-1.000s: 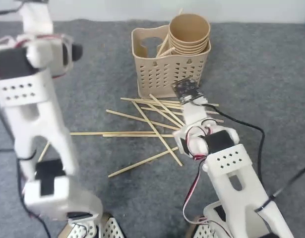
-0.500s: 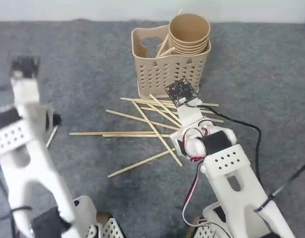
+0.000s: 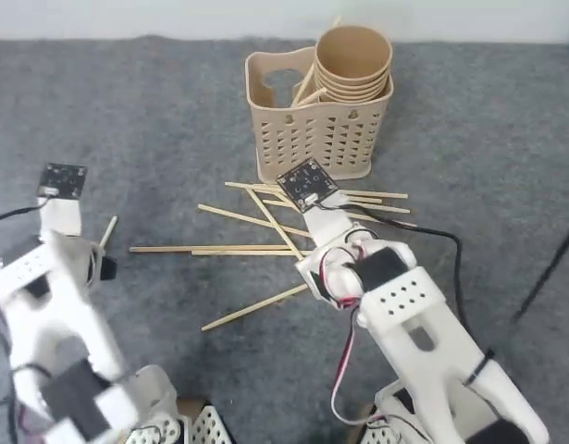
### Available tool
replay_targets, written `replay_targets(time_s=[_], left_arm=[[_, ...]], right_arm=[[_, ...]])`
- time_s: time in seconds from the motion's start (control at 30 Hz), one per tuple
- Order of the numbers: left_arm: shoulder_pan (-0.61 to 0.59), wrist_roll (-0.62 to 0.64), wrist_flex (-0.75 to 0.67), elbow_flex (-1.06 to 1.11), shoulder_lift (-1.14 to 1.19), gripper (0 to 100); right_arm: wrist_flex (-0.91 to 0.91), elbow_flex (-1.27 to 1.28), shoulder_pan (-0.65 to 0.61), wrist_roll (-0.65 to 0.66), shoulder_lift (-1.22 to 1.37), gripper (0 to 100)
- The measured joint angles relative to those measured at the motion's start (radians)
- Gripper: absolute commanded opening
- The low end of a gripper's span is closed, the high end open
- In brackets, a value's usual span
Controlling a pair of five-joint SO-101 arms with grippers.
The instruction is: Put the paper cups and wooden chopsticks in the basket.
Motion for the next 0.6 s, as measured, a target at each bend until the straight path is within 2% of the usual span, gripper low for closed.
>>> replay_targets(time_s=[0.23, 0.3, 0.4, 0.6], left_arm=[[-0.015, -0.132, -0.017, -0.118, 0.253, 24], [-0.015, -0.153, -0.017, -0.144, 0.284, 19], [-0.014, -0.16, -0.017, -0.164, 0.305, 4], [-0.005, -0.157, -0.014, -0.161, 0.31, 1]], right_arm=[[-0.051, 0.0, 0.005, 0.0, 0.046, 10.5], [-0.052, 0.0, 0.012, 0.0, 0.046, 10.5], [-0.052, 0.0, 0.017, 0.0, 0.046, 10.5], [-0.069, 0.0, 0.017, 0.0, 0.046, 10.5]])
